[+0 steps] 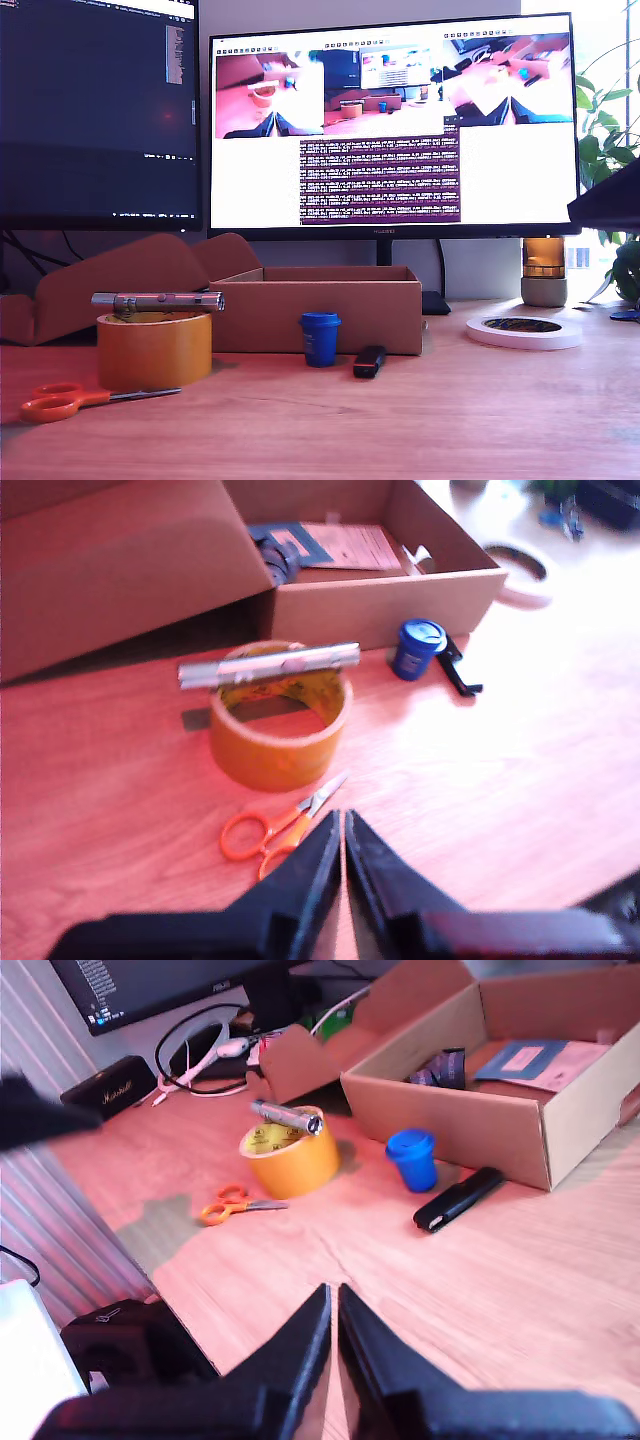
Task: Pick up the scissors and place it inside the cardboard box
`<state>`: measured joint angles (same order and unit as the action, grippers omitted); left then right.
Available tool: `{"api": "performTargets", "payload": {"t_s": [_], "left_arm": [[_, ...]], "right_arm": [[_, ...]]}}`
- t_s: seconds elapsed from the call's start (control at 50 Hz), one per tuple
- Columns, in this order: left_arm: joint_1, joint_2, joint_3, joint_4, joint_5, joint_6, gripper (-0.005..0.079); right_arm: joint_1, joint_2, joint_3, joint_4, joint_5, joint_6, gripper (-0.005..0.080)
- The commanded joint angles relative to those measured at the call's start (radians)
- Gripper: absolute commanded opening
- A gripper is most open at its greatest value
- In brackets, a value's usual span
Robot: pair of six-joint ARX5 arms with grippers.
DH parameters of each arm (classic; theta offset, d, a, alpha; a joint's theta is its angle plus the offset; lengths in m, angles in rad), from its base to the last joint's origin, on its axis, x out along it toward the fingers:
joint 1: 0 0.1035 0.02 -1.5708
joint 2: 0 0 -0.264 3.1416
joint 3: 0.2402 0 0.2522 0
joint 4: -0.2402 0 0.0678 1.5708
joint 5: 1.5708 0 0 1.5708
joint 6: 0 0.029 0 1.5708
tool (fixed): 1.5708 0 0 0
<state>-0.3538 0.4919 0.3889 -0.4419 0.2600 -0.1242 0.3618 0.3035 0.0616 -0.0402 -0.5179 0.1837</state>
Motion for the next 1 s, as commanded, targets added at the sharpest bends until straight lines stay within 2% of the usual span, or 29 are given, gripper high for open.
{"api": "performTargets", "payload": {"t_s": [0.0, 0.18, 0.26, 0.28, 0.34, 0.38, 0.44, 0.48, 0.5, 0.56, 0.62, 0.7, 0.88, 0.98], "left_arm": [[-0.005, 0.062, 0.056, -0.057, 0.000, 0.059, -0.0021], [-0.006, 0.263, 0.237, -0.302, 0.031, 0.303, -0.0021], [-0.006, 0.356, 0.306, -0.391, 0.032, 0.389, -0.0021], [-0.006, 0.378, 0.321, -0.410, 0.037, 0.448, -0.0021], [-0.011, 0.446, 0.361, -0.454, 0.052, 0.521, -0.0021], [-0.024, 0.482, 0.383, -0.456, 0.072, 0.539, -0.0019], [-0.035, 0.535, 0.412, -0.452, 0.059, 0.586, 0.0026], [-0.035, 0.571, 0.425, -0.446, 0.053, 0.612, 0.0107], [-0.035, 0.584, 0.429, -0.444, 0.053, 0.665, 0.0151], [-0.039, 0.626, 0.433, -0.439, 0.053, 0.734, 0.0311], [-0.048, 0.660, 0.433, -0.441, 0.044, 0.769, 0.0385], [-0.055, 0.695, 0.433, -0.443, 0.016, 0.808, 0.0392], [-0.055, 0.740, 0.433, -0.407, -0.038, 0.871, 0.0392], [-0.055, 0.756, 0.433, -0.367, -0.063, 0.903, 0.0392]], "right_arm": [[0.003, 0.003, -0.001, 0.006, -0.007, 0.002, -0.0011], [0.003, 0.003, -0.001, 0.006, -0.007, 0.000, -0.0011], [0.003, 0.003, -0.001, 0.006, -0.007, 0.000, -0.0011], [0.003, 0.003, -0.001, 0.006, -0.007, 0.000, -0.0011], [0.003, 0.003, -0.001, 0.006, -0.007, 0.000, -0.0011], [0.003, 0.003, -0.001, 0.006, -0.007, 0.000, -0.0011], [0.003, 0.003, -0.001, 0.003, -0.008, 0.000, -0.0011], [0.003, 0.003, -0.001, 0.001, -0.008, 0.000, -0.0011], [0.003, 0.003, -0.001, -0.002, -0.008, 0.000, -0.0011], [0.003, 0.003, -0.001, -0.005, -0.008, 0.000, -0.0011], [0.003, 0.003, -0.001, -0.006, -0.008, 0.000, -0.0011], [0.003, 0.003, -0.001, -0.006, -0.009, 0.000, -0.0011], [0.018, 0.003, -0.001, -0.002, -0.108, 0.000, -0.0011], [0.049, 0.003, -0.001, -0.002, -0.131, 0.000, -0.0011]]}}
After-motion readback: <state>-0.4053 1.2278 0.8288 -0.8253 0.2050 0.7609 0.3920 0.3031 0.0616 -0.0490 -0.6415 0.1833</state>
